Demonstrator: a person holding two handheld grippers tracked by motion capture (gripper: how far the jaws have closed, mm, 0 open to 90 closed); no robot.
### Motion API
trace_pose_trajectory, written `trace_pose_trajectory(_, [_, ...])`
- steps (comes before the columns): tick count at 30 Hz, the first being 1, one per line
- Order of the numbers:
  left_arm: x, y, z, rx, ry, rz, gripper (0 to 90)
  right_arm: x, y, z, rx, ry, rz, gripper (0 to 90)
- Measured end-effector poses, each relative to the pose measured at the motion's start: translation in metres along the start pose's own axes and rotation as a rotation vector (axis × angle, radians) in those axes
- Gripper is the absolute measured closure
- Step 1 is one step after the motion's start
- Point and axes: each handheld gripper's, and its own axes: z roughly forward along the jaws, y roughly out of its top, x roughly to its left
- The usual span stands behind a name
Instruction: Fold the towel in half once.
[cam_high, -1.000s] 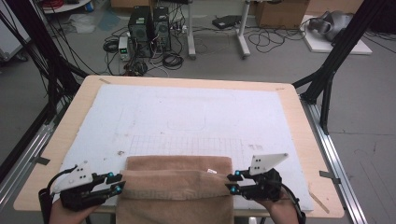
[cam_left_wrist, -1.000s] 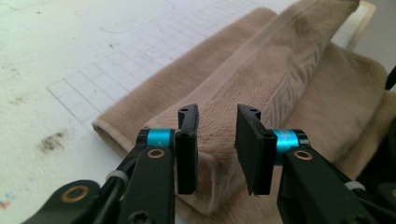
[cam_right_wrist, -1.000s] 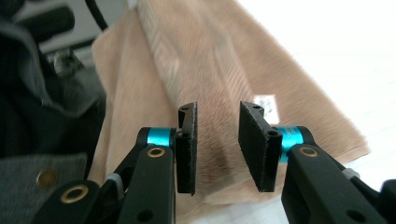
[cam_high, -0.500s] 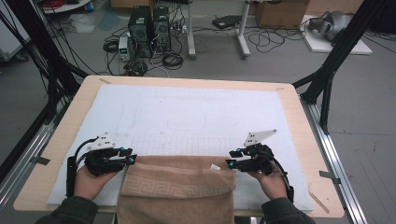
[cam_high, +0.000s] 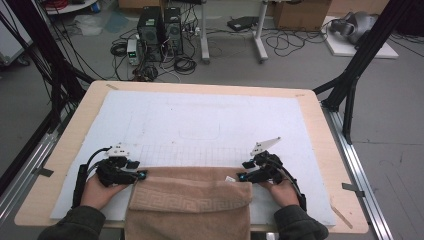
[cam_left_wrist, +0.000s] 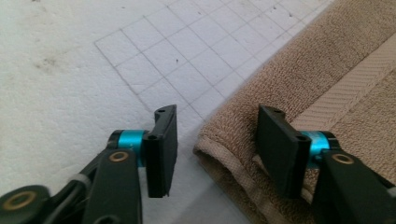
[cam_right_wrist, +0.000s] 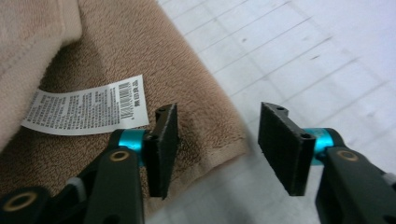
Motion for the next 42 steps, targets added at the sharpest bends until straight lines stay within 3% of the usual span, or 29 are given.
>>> trace_pose_trajectory(1, [0.0,0.0,0.0,0.0,-0.01,-0.002,57.2,0.0,0.0,0.0,0.0,-0.001,-0.007,58.5])
trace_pose_trajectory(2, [0.001,0.0,-0.001,0.004,-0.055,-0.008,65.9,-0.001,0.001,0.0,0.0,0.033,-0.002,67.0])
trace_pose_trajectory(3, [0.0,0.001,0.0,0.004,-0.059,-0.005,79.0,-0.001,0.001,0.0,0.01,0.062,0.002,75.3])
trace_pose_trajectory(5, [-0.004,0.003,0.0,0.002,-0.045,0.013,83.2,0.0,0.003,0.0,0.021,0.076,-0.024,81.6])
trace_pose_trajectory(9, [0.0,0.013,0.0,-0.029,-0.038,-0.024,84.7,-0.002,0.011,-0.004,0.034,0.016,-0.046,83.4])
trace_pose_trajectory(13, [0.007,0.036,0.005,-0.08,-0.031,-0.044,84.9,-0.018,0.022,-0.019,-0.027,-0.04,-0.006,83.5])
trace_pose_trajectory(19, [0.02,0.094,0.008,-0.136,0.041,-0.008,85.2,-0.054,0.053,-0.045,-0.051,-0.11,0.018,83.5])
trace_pose_trajectory(22, [0.031,0.126,0.008,-0.141,0.082,0.008,85.3,-0.07,0.071,-0.058,-0.082,-0.151,0.033,83.6])
trace_pose_trajectory(26, [0.044,0.159,-0.001,-0.196,0.139,-0.002,85.4,-0.082,0.103,-0.072,-0.116,-0.214,0.001,83.8])
trace_pose_trajectory(28, [0.049,0.167,-0.002,-0.193,0.171,0.007,85.0,-0.089,0.116,-0.074,-0.132,-0.225,-0.021,81.6])
trace_pose_trajectory(29, [0.051,0.167,0.0,-0.182,0.187,0.003,82.2,-0.092,0.119,-0.072,-0.144,-0.23,-0.027,73.5])
trace_pose_trajectory(30, [0.053,0.165,0.001,-0.167,0.202,-0.008,73.7,-0.095,0.12,-0.069,-0.138,-0.248,-0.01,66.3])
trace_pose_trajectory(31, [0.055,0.161,0.003,-0.153,0.197,-0.026,65.9,-0.099,0.118,-0.066,-0.126,-0.229,0.011,65.3])
trace_pose_trajectory(36, [0.061,0.134,0.007,-0.137,0.107,-0.059,57.5,-0.097,0.095,-0.053,-0.078,-0.162,0.047,57.2])
trace_pose_trajectory(38, [0.056,0.124,0.012,-0.109,0.089,-0.027,54.1,-0.09,0.087,-0.051,-0.06,-0.153,0.044,56.2])
trace_pose_trajectory(42, [0.049,0.106,0.024,-0.073,0.052,-0.01,49.9,-0.076,0.072,-0.047,-0.059,-0.103,0.047,52.8])
